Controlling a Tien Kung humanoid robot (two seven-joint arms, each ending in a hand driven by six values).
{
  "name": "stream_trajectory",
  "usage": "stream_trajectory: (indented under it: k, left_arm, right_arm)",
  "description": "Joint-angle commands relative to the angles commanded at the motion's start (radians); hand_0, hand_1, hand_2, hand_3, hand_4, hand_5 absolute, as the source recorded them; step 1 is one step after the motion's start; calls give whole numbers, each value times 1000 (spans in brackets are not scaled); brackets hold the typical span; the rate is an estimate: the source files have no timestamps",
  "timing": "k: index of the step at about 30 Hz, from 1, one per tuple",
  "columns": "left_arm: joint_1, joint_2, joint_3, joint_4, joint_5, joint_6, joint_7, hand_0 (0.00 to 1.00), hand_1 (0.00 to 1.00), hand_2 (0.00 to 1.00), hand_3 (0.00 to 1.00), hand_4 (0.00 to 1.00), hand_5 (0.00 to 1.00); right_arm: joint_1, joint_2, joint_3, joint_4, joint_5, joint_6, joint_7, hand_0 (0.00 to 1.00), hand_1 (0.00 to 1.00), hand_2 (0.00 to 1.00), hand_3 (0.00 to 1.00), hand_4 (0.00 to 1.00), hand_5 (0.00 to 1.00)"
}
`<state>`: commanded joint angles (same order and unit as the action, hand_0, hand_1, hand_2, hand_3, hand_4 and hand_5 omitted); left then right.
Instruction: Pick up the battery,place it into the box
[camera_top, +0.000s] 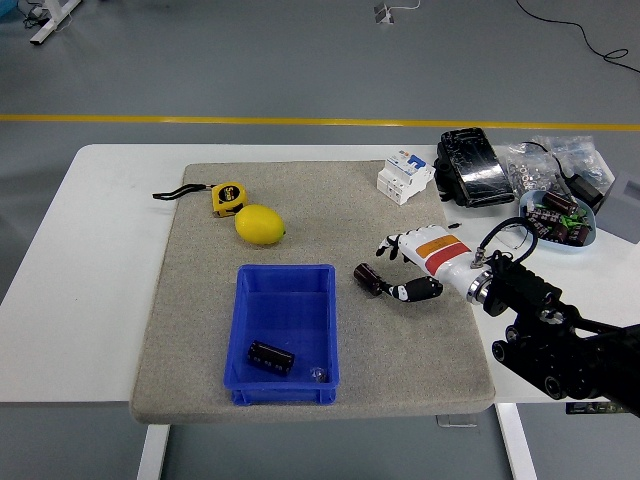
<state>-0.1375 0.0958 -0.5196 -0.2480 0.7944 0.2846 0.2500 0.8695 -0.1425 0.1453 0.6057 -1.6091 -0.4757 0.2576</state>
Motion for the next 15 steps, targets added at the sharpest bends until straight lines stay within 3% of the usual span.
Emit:
stream_trajectory:
  k: [6, 7, 12, 13, 15]
  left_arm:
    - [-5, -1, 4, 0, -6, 1, -2, 560, 567, 637, 585, 634, 604]
    - [-6, -1, 5, 0, -7, 2, -3, 560, 567, 637, 584, 633, 603]
    - [-7, -2, 9, 1, -14, 3, -5, 560, 567, 637, 584, 633, 603]
    - [-8, -2, 8, 1, -13, 3, -5, 560, 565, 635, 584, 633, 603]
    - [-8, -1, 9, 1, -14, 3, -5, 560, 565, 635, 584, 633, 603]
  right_arm:
    - [3, -1, 7, 14, -41, 12, 1, 356, 475, 550, 663, 776, 314]
    - [5, -1, 7, 16, -48, 14, 1, 464, 563, 624, 733, 817, 316]
    - [15, 2, 7, 24, -95, 27, -9, 464, 563, 624, 733, 817, 316]
    - [19, 3, 4, 27, -104, 28, -11, 651, 653, 738, 832, 862, 322]
    - [25, 4, -4, 32, -116, 32, -13, 651, 653, 738, 832, 862, 322]
